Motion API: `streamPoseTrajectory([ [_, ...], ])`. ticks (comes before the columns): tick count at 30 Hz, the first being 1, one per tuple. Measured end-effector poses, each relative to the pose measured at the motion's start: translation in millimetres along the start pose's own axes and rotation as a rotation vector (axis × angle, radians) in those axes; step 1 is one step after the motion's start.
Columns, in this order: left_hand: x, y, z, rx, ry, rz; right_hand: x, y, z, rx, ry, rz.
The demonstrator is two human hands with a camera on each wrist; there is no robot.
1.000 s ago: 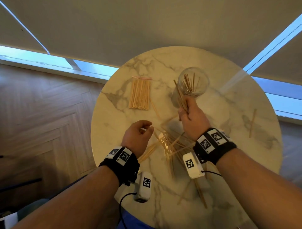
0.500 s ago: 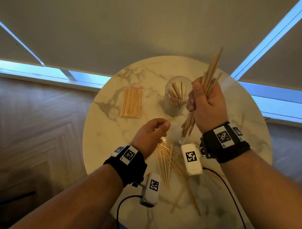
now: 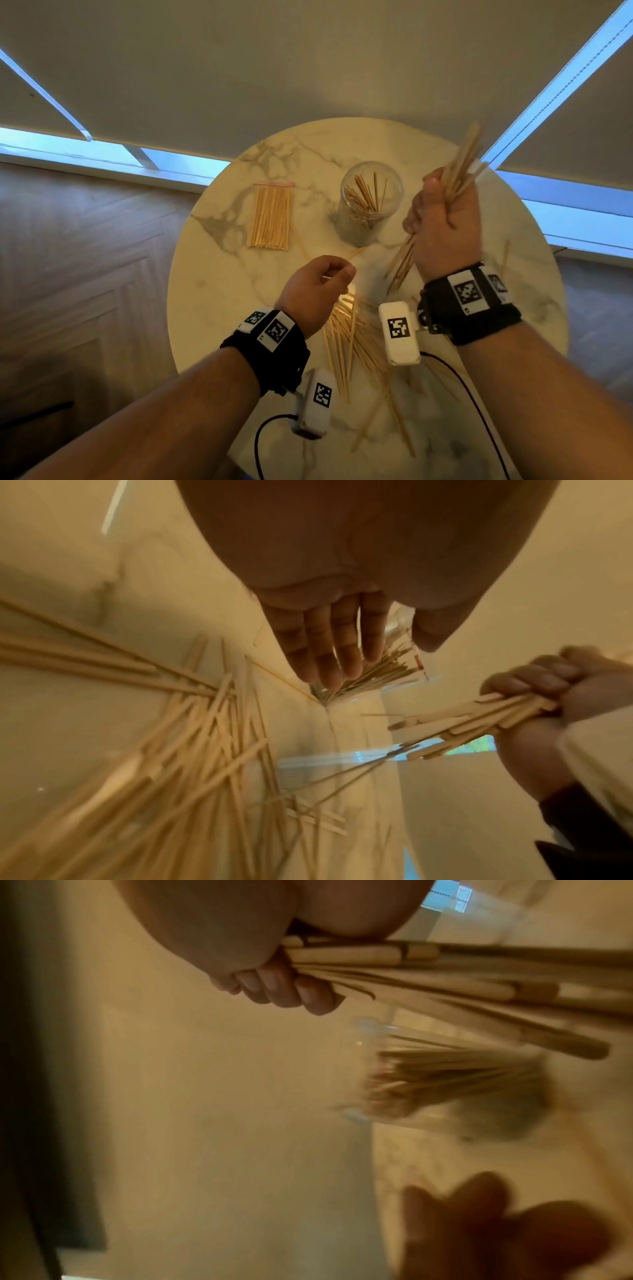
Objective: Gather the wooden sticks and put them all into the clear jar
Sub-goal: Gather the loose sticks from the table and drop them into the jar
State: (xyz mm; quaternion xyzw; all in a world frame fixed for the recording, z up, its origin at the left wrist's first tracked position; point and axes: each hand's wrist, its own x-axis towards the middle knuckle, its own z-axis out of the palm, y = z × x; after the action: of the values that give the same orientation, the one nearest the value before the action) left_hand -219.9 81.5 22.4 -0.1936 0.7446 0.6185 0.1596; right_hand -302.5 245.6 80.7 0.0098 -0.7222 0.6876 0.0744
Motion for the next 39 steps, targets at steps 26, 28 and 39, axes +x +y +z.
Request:
streamPoseTrajectory([
  [26, -17, 81, 26, -1.386, -0.368, -0.107, 40, -65, 2, 0.896, 0.184, 0.223],
  [28, -19, 86, 26, -1.389, -0.374, -0.116, 41, -64, 1, 0.979, 0.224, 0.253],
  [39, -17, 90, 29, -1.258, -0.266, -0.253, 32, -76, 8, 0.822, 0.044, 0.149],
])
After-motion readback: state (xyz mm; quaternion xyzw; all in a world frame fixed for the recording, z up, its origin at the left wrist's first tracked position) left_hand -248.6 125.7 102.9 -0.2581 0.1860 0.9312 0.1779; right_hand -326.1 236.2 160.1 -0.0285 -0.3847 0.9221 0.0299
